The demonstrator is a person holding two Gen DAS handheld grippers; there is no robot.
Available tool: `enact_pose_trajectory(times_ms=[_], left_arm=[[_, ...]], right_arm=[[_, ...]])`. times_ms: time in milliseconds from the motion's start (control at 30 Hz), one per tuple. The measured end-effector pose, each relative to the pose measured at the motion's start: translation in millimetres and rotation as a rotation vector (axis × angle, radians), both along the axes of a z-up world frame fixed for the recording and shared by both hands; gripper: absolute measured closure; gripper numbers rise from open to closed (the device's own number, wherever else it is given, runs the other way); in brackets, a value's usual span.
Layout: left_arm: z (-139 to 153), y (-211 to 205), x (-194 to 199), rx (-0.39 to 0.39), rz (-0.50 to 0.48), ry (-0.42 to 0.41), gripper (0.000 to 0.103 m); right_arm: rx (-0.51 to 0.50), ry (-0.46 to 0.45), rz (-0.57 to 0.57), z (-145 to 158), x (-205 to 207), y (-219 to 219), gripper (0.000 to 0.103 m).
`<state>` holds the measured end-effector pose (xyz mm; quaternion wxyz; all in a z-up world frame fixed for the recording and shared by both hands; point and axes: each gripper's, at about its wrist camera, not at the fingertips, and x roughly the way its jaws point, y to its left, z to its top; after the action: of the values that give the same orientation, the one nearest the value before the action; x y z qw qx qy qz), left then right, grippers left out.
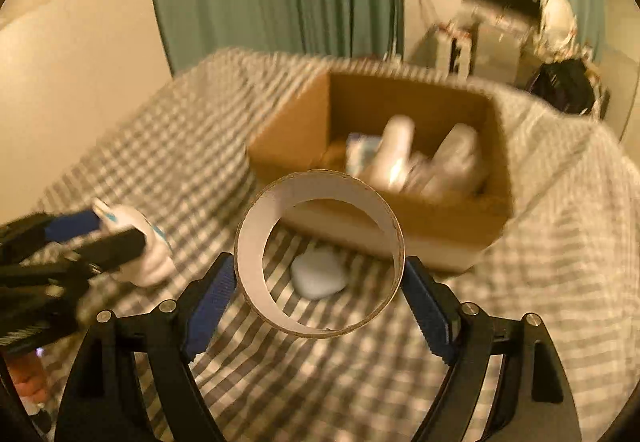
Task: Organize objects
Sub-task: 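Carry the figurine and ring over the box and open both grippers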
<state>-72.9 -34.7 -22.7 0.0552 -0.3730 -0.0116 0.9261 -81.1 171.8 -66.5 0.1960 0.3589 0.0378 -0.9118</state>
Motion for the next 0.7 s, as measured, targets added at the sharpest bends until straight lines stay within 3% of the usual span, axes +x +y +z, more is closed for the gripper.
enact_pose_trajectory(times_ms=[100,300,500,700], left_arm=[[24,12,-9,-0.006,-0.023,0.053,0.047],[58,50,-49,-0.073,-0.080,0.169,0.047],[51,67,-119,-0.079,-0.122,0.192,0.047],[19,69,-191,-0.043,-0.175,0.130,0.047]], right_arm=[[-0.005,0.100,-0.024,41,8,16,0.020],[0.012,0.232,-0.043,102,-14,35,0.021],[0.005,0.262,-0.076,119,-58,44,0.021],[0.015,0.203,-0.088,101,-127,50,0.021]])
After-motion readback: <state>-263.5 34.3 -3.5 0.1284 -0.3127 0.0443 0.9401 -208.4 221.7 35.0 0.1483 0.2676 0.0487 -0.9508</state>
